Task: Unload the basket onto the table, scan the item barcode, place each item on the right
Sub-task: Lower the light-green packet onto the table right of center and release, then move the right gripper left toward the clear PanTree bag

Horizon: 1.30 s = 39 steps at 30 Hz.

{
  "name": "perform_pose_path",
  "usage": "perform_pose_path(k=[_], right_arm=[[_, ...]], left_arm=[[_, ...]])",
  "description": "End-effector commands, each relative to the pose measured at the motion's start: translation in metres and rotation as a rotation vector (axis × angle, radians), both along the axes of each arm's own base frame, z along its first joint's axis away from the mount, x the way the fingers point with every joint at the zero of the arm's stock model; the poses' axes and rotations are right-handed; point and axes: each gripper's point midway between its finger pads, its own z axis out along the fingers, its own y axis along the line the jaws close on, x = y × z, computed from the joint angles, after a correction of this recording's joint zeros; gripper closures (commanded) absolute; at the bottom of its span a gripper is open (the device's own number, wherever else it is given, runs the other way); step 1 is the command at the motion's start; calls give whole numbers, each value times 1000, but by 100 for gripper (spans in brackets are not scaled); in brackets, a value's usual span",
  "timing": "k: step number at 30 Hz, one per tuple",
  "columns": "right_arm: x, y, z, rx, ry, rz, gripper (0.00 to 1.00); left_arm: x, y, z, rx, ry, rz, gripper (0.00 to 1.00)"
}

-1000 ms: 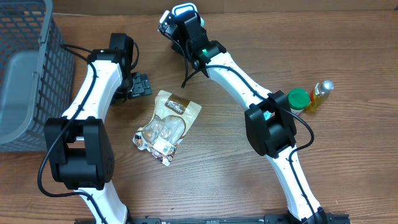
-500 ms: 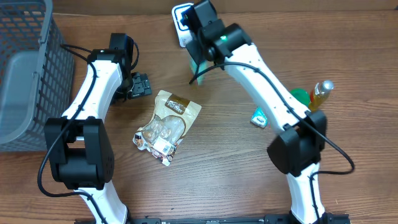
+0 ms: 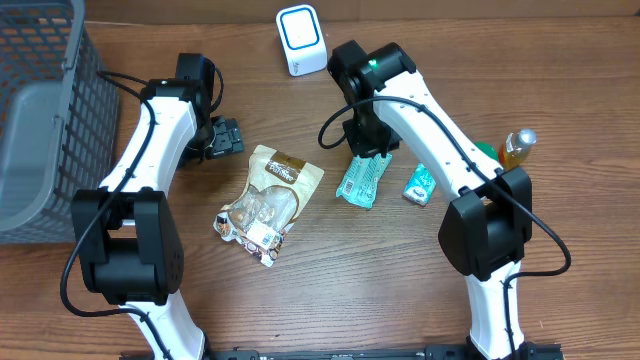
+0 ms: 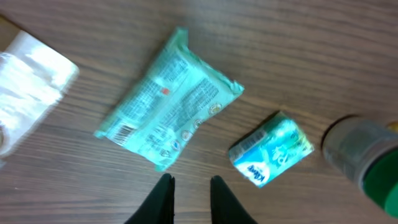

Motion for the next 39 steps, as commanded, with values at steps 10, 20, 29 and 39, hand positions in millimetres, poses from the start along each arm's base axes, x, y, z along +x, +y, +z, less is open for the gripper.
perform_pose_path(k=[10, 20, 29, 39], right_arm=[[-25, 66, -69, 412, 174, -117, 72], [-17, 51, -128, 369, 67, -233, 71], [-13, 29, -133, 332, 70, -306, 77], [-21, -14, -135, 189, 93, -431, 74]], left_arm=[[5, 0, 11, 11, -32, -7, 0], [5, 0, 11, 11, -32, -7, 0], [5, 0, 11, 11, -32, -7, 1], [5, 0, 11, 11, -32, -7, 0]])
